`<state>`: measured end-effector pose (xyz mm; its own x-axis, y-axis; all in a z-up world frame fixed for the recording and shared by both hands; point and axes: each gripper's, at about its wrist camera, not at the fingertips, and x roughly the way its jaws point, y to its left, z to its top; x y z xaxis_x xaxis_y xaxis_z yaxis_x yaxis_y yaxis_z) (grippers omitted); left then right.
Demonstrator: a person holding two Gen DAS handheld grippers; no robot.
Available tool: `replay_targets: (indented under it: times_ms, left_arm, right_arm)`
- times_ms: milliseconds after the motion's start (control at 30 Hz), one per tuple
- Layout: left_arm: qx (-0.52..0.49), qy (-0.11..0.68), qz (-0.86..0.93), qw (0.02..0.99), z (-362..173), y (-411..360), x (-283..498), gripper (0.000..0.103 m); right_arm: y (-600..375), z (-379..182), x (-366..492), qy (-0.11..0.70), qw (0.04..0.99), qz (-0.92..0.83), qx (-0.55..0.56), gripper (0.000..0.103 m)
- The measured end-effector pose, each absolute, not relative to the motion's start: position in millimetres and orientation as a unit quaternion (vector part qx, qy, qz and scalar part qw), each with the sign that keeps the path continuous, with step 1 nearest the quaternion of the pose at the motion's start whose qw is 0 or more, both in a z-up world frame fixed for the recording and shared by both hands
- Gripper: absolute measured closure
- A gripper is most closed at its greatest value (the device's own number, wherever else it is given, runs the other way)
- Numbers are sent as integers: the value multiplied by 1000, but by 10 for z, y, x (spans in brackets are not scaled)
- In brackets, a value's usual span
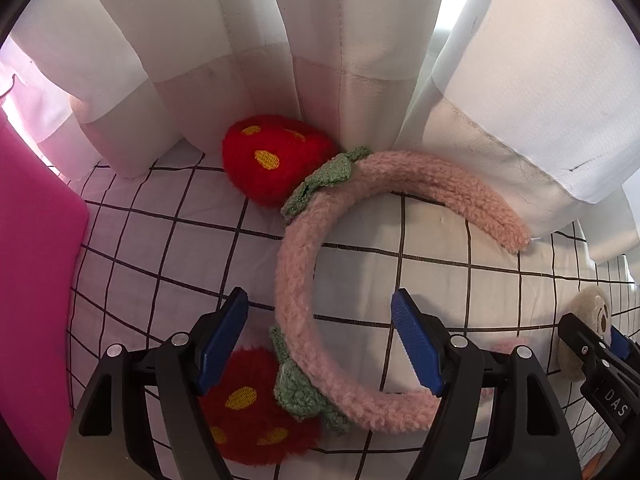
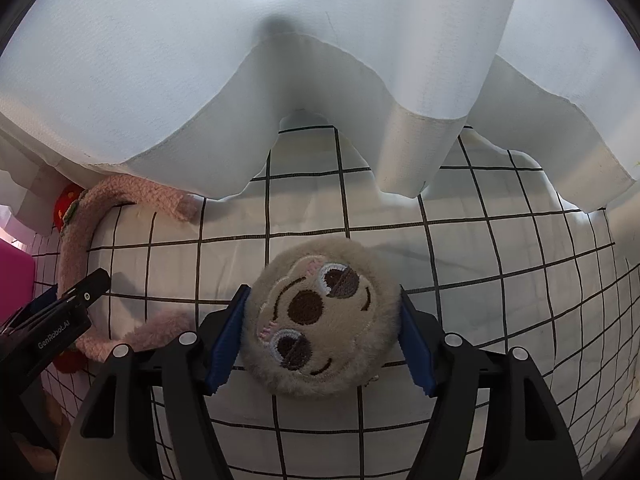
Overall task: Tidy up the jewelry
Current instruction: 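Close the left tool on the pink headband while the right tool grips the sloth purse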
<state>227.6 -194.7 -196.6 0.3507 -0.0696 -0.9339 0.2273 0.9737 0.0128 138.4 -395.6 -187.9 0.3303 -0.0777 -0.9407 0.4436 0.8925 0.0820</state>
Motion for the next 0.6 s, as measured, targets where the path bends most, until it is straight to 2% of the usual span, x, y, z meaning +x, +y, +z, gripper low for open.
replay_targets:
  times_ms: [233, 333, 400, 467, 500, 567, 600]
  left_arm:
    - [73, 550, -90, 827, -2050, -2045, 2319, 18]
    - [74, 547, -94, 828, -2074, -1995, 2315, 20]
    - [72, 546, -100, 829, -2079, -1954, 2246, 27]
    - [76, 542, -108, 830, -2071, -1941, 2181, 43]
    - [77, 541, -112, 830, -2060, -1945, 2154, 48]
    - [74, 541, -116, 829, -2011, -1920, 2107, 64]
    - [70, 542, -119, 829, -2003, -1909, 2096, 69]
  right_arm:
    - [-3870, -1935, 1459, 548, 807, -169, 141, 35]
    - [-3835, -1931, 1415, 546, 810, -170, 127, 36]
    - [-3754, -1949, 1318, 544, 812, -169, 128, 37]
    - [-3731, -1945, 1304, 543, 813, -170, 125, 40]
    - [-3724, -1942, 1294, 543, 813, -169, 125, 42]
    - [-3701, -1947, 1218, 541, 815, -168, 127, 44]
    - [-3705, -1932, 1172, 539, 816, -168, 128, 45]
